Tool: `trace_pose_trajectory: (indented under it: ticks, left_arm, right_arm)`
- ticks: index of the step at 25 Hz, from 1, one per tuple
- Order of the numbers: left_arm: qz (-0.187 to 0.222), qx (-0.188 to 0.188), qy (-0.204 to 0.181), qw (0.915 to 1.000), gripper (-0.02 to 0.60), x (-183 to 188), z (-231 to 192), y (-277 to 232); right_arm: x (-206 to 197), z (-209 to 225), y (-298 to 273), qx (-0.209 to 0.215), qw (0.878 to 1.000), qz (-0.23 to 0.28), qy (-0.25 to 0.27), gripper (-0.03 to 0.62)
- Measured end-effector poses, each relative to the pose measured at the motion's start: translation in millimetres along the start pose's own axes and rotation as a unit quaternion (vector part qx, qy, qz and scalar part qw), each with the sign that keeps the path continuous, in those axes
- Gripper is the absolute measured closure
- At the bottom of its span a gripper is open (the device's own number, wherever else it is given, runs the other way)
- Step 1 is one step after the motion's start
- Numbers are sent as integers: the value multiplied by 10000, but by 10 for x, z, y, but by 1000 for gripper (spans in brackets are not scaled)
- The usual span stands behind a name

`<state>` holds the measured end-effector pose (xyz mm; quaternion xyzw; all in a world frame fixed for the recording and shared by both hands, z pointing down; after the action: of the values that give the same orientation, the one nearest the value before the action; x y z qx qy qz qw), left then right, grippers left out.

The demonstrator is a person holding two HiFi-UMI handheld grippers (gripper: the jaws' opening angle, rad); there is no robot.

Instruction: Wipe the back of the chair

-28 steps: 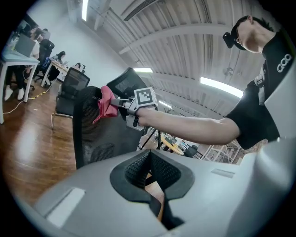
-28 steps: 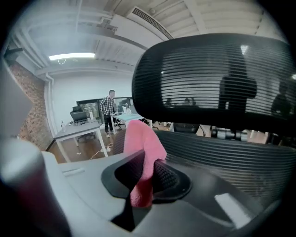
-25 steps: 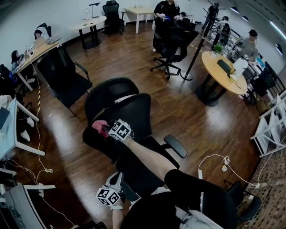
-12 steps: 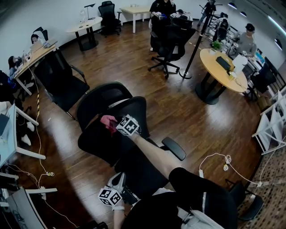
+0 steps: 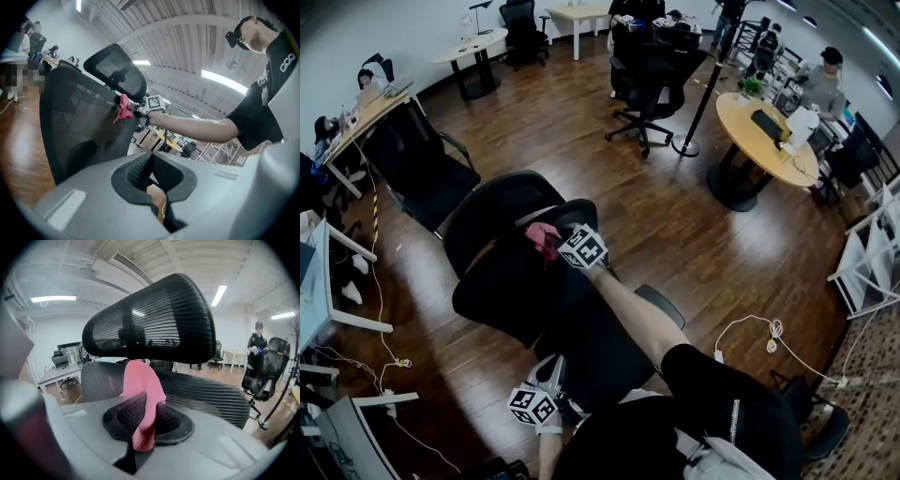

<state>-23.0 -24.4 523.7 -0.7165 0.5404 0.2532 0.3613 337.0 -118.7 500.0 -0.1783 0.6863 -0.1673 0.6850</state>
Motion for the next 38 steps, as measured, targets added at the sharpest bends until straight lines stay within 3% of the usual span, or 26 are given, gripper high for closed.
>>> trace_pose_trajectory:
  ticks: [17, 27, 31, 36, 38]
  left_arm:
    - [-80, -2, -4, 10000, 591, -28, 96, -264]
    - [-29, 9, -32, 10000, 591, -43, 144, -291]
    - [11, 53, -6, 10000, 591, -69, 126, -235]
    - [76, 125, 8, 9999, 591, -55, 109, -131]
    - [83, 135, 13, 9999, 591, -67, 99, -80]
  right_arm:
    - [-286, 714, 417, -575, 9979, -6, -312, 553]
    - [-550, 1076, 645, -1055, 9925, -300, -549, 553]
    - [-699, 1208, 759, -1415, 9857, -474, -780, 553]
    - [-826, 1352, 970, -2323, 9646, -643, -1072, 553]
    - [-850, 1299, 963, -2403, 9627, -662, -1051, 553]
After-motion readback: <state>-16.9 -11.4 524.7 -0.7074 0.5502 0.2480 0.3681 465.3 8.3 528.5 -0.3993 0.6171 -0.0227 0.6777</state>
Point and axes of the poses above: the fingertips, and each gripper's own axes: y backward along the fingers, z to its right, x out of its top, the point moved 8 cm from there along y, backward along the fingers, and after that the axes turned 3 degrees about y, right-handed, at the moved point
